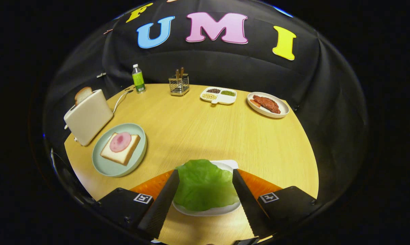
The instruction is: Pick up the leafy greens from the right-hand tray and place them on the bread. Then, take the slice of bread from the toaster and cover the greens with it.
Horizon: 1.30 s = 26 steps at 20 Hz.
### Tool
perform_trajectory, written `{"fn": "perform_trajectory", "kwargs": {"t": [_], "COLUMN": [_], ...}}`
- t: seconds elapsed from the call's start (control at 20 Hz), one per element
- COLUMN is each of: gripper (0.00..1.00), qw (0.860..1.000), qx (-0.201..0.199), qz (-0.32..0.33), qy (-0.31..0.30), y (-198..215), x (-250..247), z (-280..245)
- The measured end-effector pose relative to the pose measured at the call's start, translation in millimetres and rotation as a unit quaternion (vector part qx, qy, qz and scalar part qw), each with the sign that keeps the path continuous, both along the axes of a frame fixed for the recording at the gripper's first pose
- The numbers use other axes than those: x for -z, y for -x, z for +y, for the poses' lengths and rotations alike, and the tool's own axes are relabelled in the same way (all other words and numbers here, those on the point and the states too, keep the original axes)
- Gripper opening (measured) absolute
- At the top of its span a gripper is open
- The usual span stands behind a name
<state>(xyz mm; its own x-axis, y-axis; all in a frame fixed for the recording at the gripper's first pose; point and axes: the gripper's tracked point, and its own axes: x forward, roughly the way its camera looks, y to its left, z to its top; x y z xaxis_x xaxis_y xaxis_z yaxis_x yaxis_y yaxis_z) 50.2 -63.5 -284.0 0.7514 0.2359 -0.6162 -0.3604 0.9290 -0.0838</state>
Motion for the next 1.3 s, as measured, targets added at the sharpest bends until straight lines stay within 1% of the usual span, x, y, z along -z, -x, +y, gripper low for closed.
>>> {"fn": "perform_trajectory", "kwargs": {"t": [0.25,0.45,0.6,0.75,0.8,0.9,0.95,1.1,1.2,1.25,1.3], "gripper": [0.98,0.98,0.98,0.93,0.93,0.81,0.77,0.51,0.51,0.49,0.32], "qw": [0.999,0.997,0.997,0.997,0.997,0.997,0.997,0.997,0.996,0.997,0.997], "qx": [-0.026,-0.026,-0.030,-0.026,-0.029,-0.033,-0.032,-0.033,-0.032,-0.020,-0.009], "qz": [0.027,0.056,0.069,0.067,0.072,0.069,0.066,0.067,0.075,0.067,0.068], "qy": [0.033,0.036,0.022,0.019,0.019,0.019,0.019,0.022,0.020,0.026,0.022], "y": [-8.6,-10.4,-9.7,-8.8,-6.8,-6.9,-6.4,-4.6,-3.8,-8.7,-9.0], "x": [34.6,52.3,55.8,53.6,54.8,54.6,53.8,54.0,54.1,52.2,51.9], "z": [-0.5,-2.0,2.3,2.8,5.8,8.8,9.2,10.4,11.4,4.9,4.3]}}
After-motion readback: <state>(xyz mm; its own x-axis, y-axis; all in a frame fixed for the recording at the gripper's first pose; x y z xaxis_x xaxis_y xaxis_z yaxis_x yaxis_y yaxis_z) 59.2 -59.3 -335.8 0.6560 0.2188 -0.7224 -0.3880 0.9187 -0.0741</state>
